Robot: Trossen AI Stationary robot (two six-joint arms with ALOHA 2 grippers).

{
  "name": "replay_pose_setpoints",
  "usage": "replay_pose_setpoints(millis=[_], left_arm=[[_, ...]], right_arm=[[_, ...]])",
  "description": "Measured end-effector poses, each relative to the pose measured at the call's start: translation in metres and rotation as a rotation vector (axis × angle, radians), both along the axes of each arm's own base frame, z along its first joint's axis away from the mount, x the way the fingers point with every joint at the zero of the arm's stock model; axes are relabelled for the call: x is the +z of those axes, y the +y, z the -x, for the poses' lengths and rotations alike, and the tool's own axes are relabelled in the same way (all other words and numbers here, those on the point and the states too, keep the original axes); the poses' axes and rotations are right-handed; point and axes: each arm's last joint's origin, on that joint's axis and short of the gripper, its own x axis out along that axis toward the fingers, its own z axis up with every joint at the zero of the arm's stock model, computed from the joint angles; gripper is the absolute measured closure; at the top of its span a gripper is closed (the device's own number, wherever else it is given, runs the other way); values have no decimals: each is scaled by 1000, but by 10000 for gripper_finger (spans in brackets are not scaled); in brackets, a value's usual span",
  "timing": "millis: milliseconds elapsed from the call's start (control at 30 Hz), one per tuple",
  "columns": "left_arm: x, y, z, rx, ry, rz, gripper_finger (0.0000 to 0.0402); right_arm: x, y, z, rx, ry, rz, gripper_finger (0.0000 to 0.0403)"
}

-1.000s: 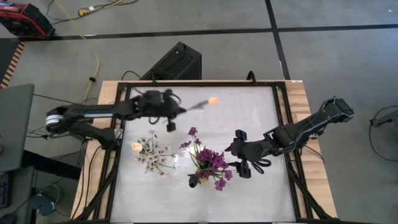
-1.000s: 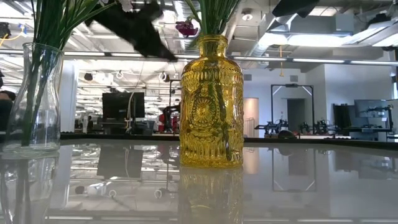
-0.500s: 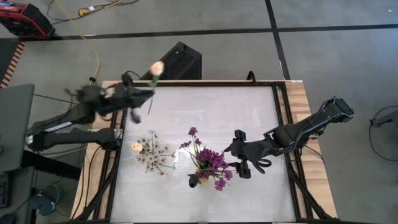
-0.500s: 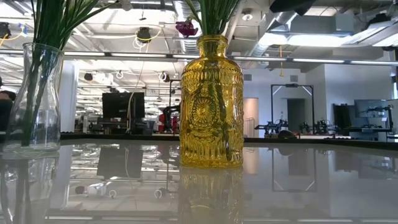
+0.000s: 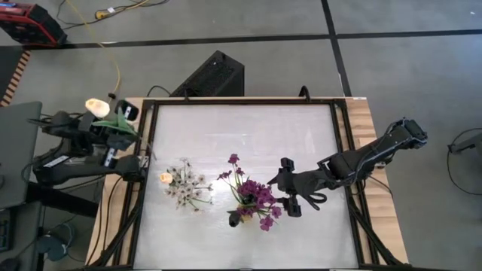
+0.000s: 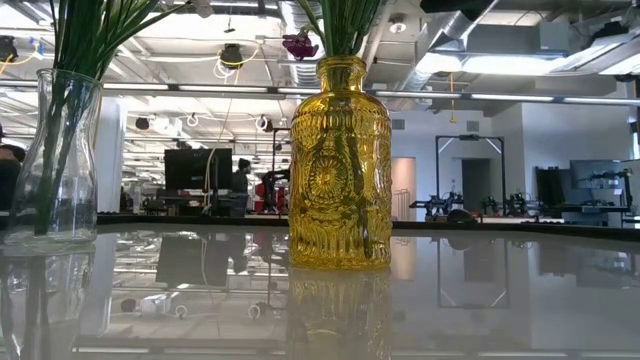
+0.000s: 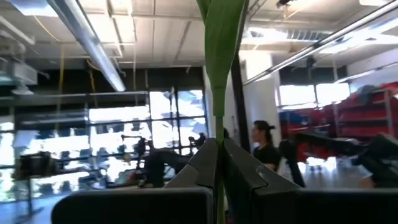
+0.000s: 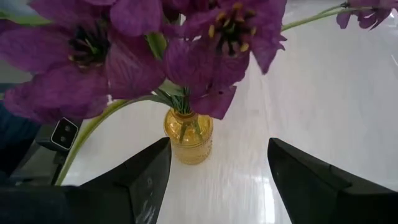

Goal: Sort flowers into vase by color
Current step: Put the light pink flower into the transparent vase

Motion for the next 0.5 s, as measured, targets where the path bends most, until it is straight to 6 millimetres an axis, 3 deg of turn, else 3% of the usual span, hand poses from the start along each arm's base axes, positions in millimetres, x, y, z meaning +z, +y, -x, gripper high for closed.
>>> replay_pose_setpoints(millis=[267, 500], left_arm=[[-25, 3, -18, -30, -20, 36, 401], [-22, 4, -22, -66, -78, 93, 401]], right_arm=[[1, 0, -1, -3, -8, -11, 111], [1, 0, -1, -13, -9, -28, 111]])
